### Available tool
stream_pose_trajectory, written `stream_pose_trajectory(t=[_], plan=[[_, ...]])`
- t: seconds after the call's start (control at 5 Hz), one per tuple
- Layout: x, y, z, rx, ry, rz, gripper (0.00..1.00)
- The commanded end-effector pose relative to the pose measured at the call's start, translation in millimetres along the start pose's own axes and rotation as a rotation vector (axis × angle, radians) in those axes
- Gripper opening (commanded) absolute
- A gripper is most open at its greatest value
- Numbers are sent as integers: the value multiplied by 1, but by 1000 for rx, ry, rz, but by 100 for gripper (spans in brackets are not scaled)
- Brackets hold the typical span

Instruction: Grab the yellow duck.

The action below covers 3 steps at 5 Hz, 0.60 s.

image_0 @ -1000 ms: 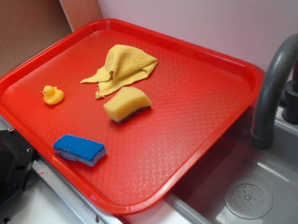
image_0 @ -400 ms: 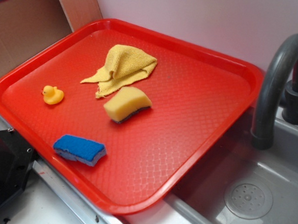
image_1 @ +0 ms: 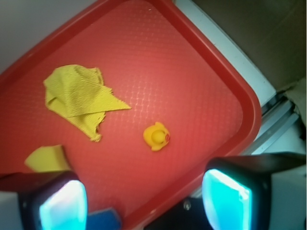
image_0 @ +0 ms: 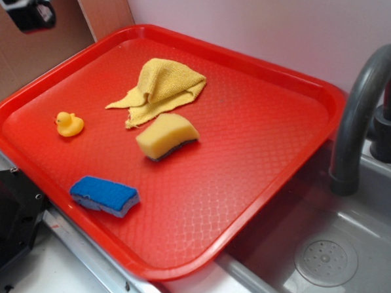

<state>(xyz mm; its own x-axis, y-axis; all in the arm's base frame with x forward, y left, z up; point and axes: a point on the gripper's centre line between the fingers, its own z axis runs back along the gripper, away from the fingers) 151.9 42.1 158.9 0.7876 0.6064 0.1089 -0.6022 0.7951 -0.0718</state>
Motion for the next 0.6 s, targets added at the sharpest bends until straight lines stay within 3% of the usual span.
stream_pose_trajectory(t=[0.0, 0.2, 0.4], plan=[[15, 13, -42, 116, 28, 25, 100], [18, 20, -60, 141, 61, 20, 100], [13, 21, -75, 111, 107, -24, 100]])
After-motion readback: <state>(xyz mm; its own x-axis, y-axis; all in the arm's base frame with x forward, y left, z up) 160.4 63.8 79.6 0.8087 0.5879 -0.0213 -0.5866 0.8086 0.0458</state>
